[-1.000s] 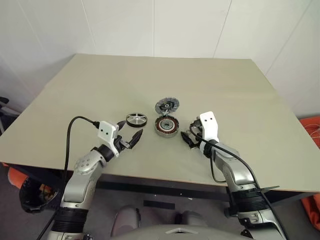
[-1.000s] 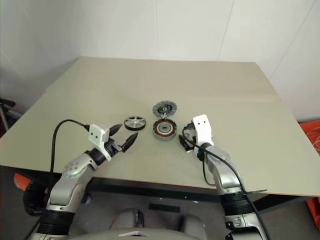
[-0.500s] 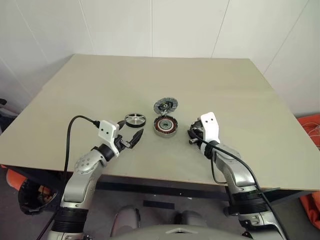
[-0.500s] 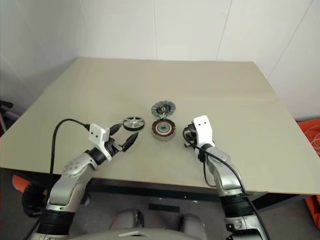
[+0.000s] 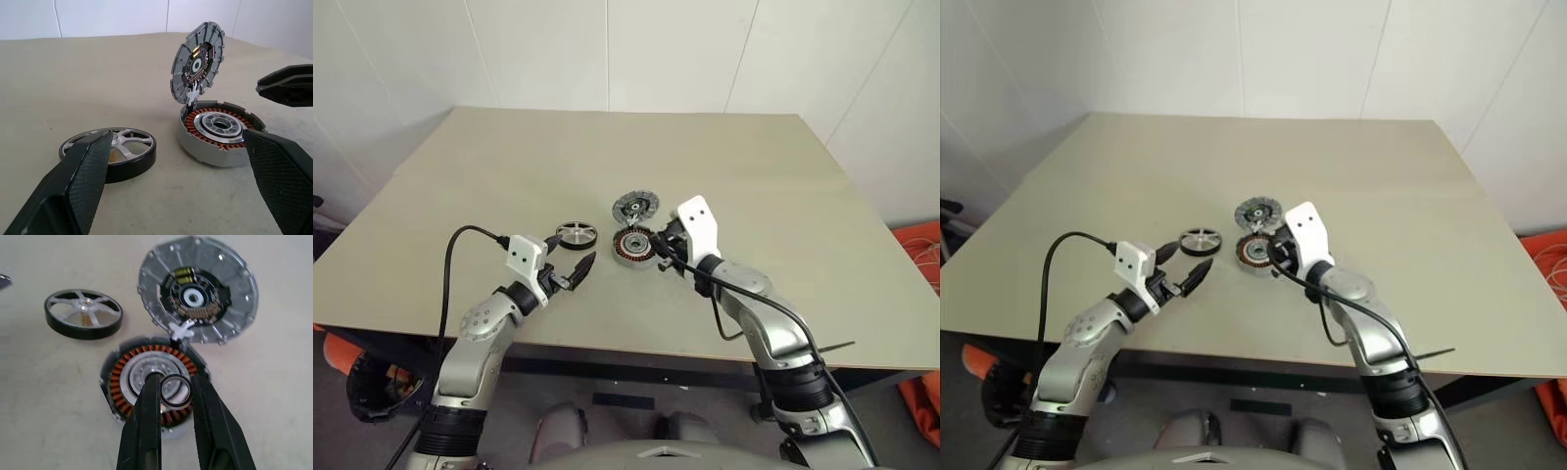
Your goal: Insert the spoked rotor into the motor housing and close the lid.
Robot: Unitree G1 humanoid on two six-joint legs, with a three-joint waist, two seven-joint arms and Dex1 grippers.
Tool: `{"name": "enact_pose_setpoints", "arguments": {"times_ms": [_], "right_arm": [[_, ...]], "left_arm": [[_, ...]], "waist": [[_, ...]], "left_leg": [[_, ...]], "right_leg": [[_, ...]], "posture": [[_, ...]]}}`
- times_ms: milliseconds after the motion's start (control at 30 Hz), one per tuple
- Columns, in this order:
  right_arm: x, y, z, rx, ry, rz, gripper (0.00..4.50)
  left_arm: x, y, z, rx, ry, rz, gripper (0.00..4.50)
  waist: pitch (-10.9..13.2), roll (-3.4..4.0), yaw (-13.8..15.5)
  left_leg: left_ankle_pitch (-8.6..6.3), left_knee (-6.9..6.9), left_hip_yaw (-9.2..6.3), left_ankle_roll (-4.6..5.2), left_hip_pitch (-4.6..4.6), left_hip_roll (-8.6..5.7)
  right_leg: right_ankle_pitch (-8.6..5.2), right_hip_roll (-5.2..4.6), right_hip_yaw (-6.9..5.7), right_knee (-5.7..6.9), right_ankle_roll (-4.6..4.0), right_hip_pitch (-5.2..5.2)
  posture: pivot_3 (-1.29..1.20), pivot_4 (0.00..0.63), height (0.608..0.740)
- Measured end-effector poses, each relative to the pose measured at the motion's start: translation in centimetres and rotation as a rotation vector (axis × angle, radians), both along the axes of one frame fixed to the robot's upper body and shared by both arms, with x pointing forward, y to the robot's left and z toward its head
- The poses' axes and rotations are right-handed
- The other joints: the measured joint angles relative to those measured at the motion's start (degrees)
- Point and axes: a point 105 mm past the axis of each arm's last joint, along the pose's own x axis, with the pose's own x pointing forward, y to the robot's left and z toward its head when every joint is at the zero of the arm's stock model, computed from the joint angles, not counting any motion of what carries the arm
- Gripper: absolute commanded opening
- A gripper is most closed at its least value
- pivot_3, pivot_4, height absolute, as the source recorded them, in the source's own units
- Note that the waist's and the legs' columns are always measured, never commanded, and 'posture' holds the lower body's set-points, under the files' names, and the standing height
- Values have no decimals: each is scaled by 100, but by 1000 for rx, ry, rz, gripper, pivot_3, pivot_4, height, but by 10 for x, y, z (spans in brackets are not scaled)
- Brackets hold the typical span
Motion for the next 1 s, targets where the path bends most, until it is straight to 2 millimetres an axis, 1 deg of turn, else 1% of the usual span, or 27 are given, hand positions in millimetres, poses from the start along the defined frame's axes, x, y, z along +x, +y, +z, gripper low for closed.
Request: {"name": "enact_pose_setpoints", "arguments": {"times_ms": [100,300,400,700,900,1000], "right_arm": [[7,8,-6,-17,22,19,572],[15,10,-27,-41,75,17,572],[16,11,-33,-48,86,20,572],[23,18,-34,-49,80,33,572],[25,21,-34,-49,75,44,572],[25,21,-35,-52,78,47,1651]], "left_arm": [[0,0,0,-1,-1,0,4500],[0,-1,0,-8,0,4,4500],[1,-2,0,-10,2,9,4500],[1,-1,0,-9,0,13,4500],[1,3,-7,-7,14,13,4500],[2,4,-7,-8,7,16,4500]], "waist": [[0,0,7],[0,0,1],[0,0,1],[0,0,1],[0,0,1],[1,-2,1]], "left_leg": [[9,0,0,-16,-5,-1],[11,2,0,-19,-23,-1],[11,2,0,-19,-23,-1],[12,9,0,-20,-22,0],[13,17,0,-21,-20,0],[12,22,0,-20,-18,1]], "right_leg": [[2,0,0,0,-4,-2],[3,0,0,2,-6,-18],[2,0,0,4,-7,-19],[1,0,0,16,-9,-20],[-3,-1,0,39,-16,-25],[-11,-1,2,61,-26,-32]], "posture": [[0,0,740],[0,0,740],[0,0,740],[0,0,740],[0,0,740],[0,0,740]]}}
